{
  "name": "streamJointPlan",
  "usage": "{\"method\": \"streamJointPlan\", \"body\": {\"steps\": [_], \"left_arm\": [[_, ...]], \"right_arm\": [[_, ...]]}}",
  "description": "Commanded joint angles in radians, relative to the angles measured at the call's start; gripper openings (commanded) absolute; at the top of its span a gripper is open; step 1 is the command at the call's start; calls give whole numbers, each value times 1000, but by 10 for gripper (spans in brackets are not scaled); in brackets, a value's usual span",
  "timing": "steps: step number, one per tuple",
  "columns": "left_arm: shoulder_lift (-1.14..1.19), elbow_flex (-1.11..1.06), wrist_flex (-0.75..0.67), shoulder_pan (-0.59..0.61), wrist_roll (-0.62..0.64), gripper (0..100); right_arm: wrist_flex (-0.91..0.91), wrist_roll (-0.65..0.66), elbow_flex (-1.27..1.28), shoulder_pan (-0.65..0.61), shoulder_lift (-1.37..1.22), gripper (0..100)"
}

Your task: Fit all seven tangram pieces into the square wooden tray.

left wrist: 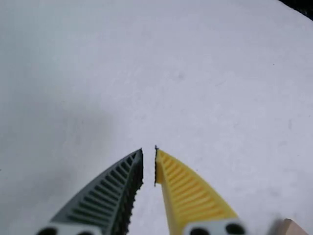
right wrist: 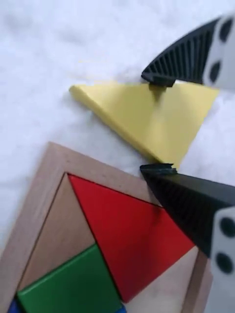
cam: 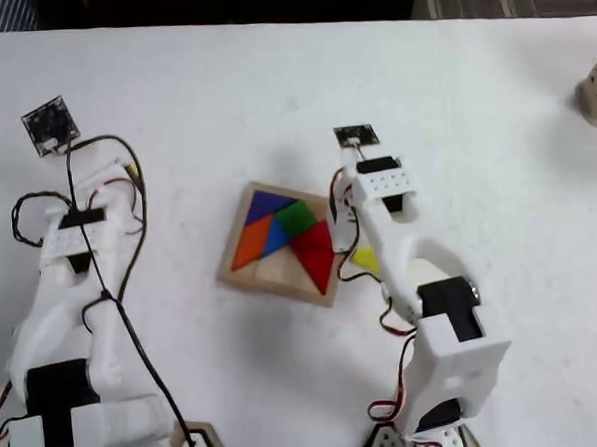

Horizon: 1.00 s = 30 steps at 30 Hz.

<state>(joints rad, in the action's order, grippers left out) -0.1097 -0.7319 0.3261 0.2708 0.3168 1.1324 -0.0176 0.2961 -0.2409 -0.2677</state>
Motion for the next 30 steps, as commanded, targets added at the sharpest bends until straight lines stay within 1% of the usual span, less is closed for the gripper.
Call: {"method": "streamJointPlan", "body": {"steps": [1,5,7,13,16,21,25,30], "left_arm": [[-7,20,-15,-16,-14,79],[-7,20,-15,-16,-14,79],[-7,20,-15,-16,-14,79],[-7,20,-15,-18,-14,79],[-7,20,-15,-19,-14,79],[-7,18,-15,-22,-14,79],[-7,18,-15,-22,-14,79],[-7,18,-15,-22,-14,79]], "right_arm": [[13,-3,-8,4,5,268],[41,52,-8,-2,5,330],[65,78,-6,-5,12,344],[111,178,-14,-8,24,344],[113,203,-6,-8,21,344],[113,212,3,-13,8,344],[113,252,5,-12,-15,344],[124,253,8,-12,-7,344]]}}
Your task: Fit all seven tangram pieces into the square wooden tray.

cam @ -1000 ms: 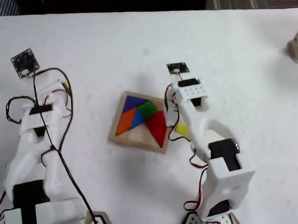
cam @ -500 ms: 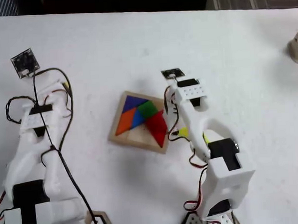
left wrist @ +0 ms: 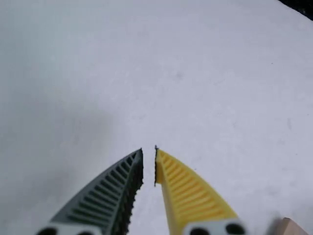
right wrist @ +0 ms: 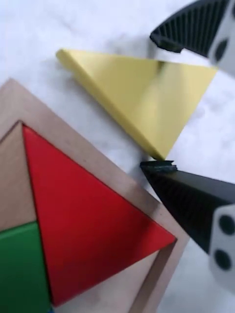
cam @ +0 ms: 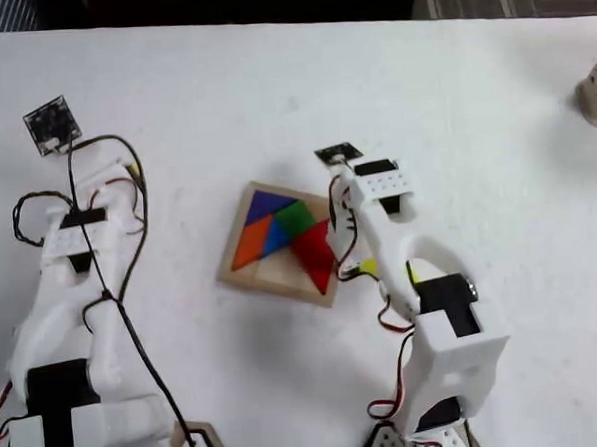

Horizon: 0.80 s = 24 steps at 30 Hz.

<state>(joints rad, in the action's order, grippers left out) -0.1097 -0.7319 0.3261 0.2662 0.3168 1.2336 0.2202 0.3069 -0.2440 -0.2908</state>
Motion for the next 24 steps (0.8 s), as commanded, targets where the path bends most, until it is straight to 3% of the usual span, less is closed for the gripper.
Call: {"method": "streamJointPlan", "body": {"steps": [1,10,24], "left_arm": [[-7,18,-15,-18,-14,79],[-7,18,-15,-18,-14,79],[-5,18,-15,-18,-14,79]], "right_arm": [[22,15,-5,-5,13,344],[19,12,-6,1,7,137],[107,5,-80,25,33,141]]}}
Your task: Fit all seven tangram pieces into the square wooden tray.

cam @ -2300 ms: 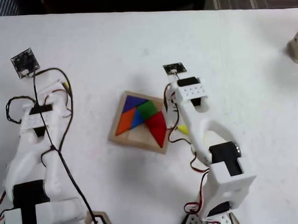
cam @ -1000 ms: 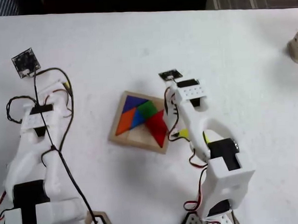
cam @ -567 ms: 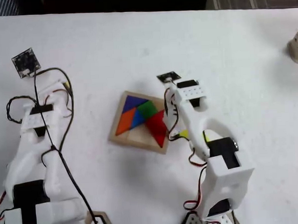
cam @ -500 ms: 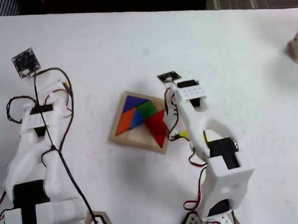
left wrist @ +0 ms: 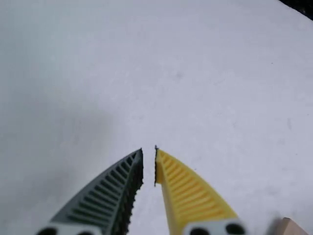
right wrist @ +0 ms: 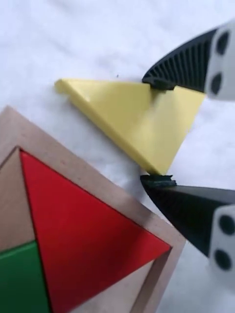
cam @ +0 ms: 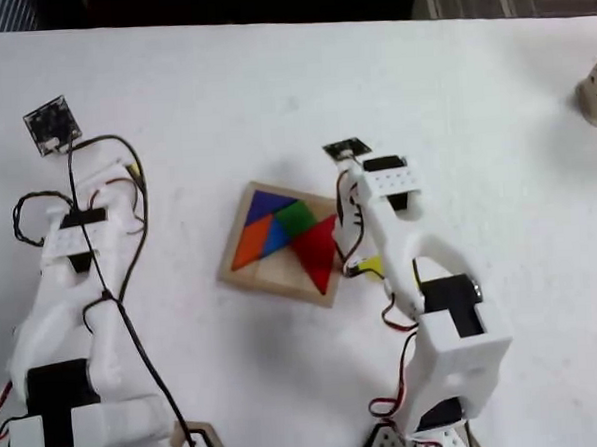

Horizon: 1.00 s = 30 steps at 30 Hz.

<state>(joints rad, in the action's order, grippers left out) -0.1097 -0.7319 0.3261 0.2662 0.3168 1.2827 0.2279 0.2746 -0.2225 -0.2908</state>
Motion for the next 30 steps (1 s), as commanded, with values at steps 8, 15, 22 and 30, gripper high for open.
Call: {"method": "streamJointPlan", "body": {"steps": [8,15,22,30], "left_arm": [[-5,18,-15,-18,-14,79],[-5,18,-15,-18,-14,79],[-5,18,-15,-18,-14,79],[-5,18,-15,-22,-14,79]], "right_arm": [[105,-32,-100,-24,39,141],[107,-54,-100,-90,39,141],[105,-23,-100,-24,39,141],[148,60,-100,-76,39,199]]}}
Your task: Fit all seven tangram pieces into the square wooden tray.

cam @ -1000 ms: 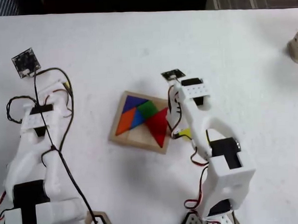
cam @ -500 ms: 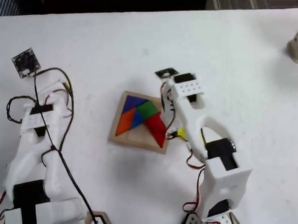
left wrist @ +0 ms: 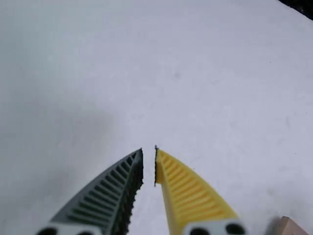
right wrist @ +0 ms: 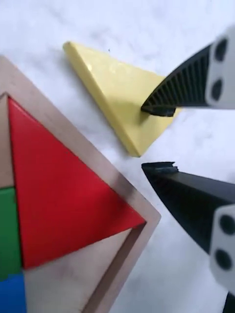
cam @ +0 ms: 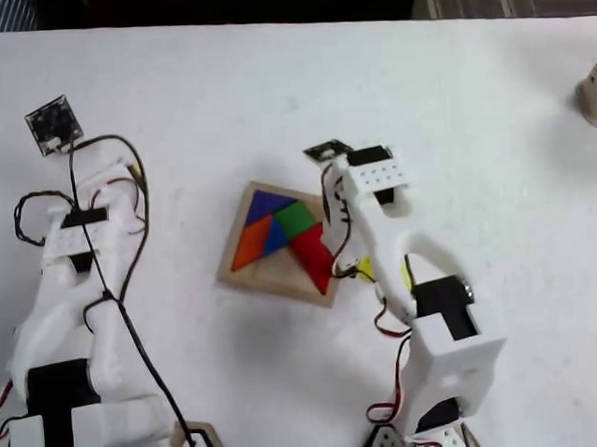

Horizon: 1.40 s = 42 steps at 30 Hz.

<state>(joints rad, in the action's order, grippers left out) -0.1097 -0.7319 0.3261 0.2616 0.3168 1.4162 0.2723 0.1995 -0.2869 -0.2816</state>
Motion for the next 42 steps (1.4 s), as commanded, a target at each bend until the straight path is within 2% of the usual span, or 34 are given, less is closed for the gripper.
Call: {"method": "streamJointPlan", "body": {"steps": [1,5,9,15,28,35,38,42], "left_arm": [[-5,18,-15,-18,-14,79],[-5,18,-15,-18,-14,79],[-5,18,-15,-18,-14,79],[-5,18,-15,-18,-14,79],[-5,18,-15,-13,-14,79],[-5,18,-14,-13,-14,79],[-5,18,-14,-13,-14,79],[-5,18,-14,-13,-14,79]], "right_arm": [[13,15,-25,-8,31,233],[15,18,-14,-8,82,328],[-13,14,41,-15,147,313],[-225,-41,180,-2,130,285],[-229,-43,178,93,53,279],[-191,-37,180,131,41,105],[-151,29,169,124,59,147],[-53,106,152,76,137,272]]}}
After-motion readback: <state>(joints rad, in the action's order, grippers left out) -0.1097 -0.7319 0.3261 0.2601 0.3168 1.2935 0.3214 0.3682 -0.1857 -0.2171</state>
